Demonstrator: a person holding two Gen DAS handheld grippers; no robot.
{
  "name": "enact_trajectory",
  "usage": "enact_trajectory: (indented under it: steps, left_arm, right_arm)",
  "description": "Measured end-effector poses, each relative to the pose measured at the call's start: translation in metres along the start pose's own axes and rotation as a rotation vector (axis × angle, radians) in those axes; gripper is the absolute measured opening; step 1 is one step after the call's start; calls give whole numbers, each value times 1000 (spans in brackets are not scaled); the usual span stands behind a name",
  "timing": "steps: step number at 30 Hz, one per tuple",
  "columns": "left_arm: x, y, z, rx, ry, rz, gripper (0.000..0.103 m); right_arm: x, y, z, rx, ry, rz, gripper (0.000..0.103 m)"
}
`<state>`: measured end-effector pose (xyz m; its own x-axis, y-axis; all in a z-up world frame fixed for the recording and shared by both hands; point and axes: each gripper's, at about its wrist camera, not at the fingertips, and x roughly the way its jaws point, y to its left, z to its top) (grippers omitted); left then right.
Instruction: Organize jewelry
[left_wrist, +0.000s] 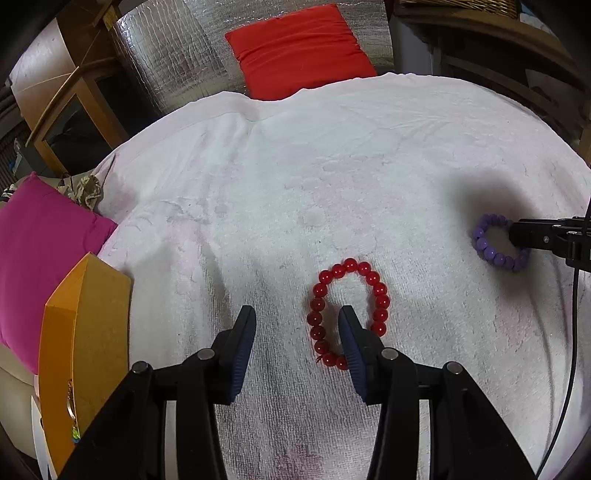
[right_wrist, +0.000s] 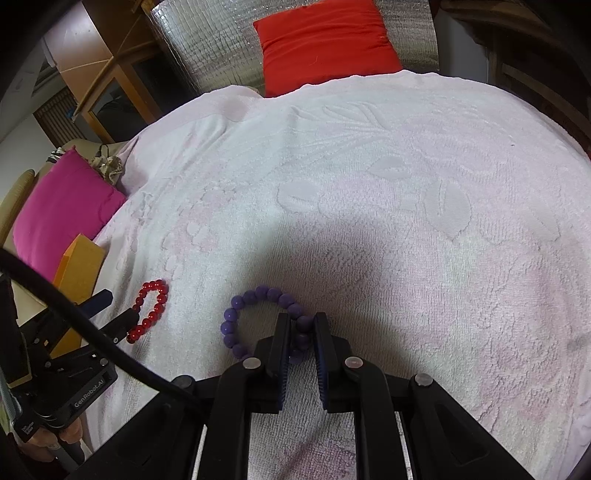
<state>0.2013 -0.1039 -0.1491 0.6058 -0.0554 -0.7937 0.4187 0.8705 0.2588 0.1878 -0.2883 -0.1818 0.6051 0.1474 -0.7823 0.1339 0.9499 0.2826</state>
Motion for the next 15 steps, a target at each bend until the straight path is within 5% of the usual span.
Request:
enact_trajectory:
  steps: [3,15]
  left_arm:
    - [-1,-2,0,7,-11,18,66]
    - [5,-6,0,22,3,11,67]
  right_arm:
    - [0,-1,0,2,0,3,16]
    - [0,-1,0,3,1,4,16]
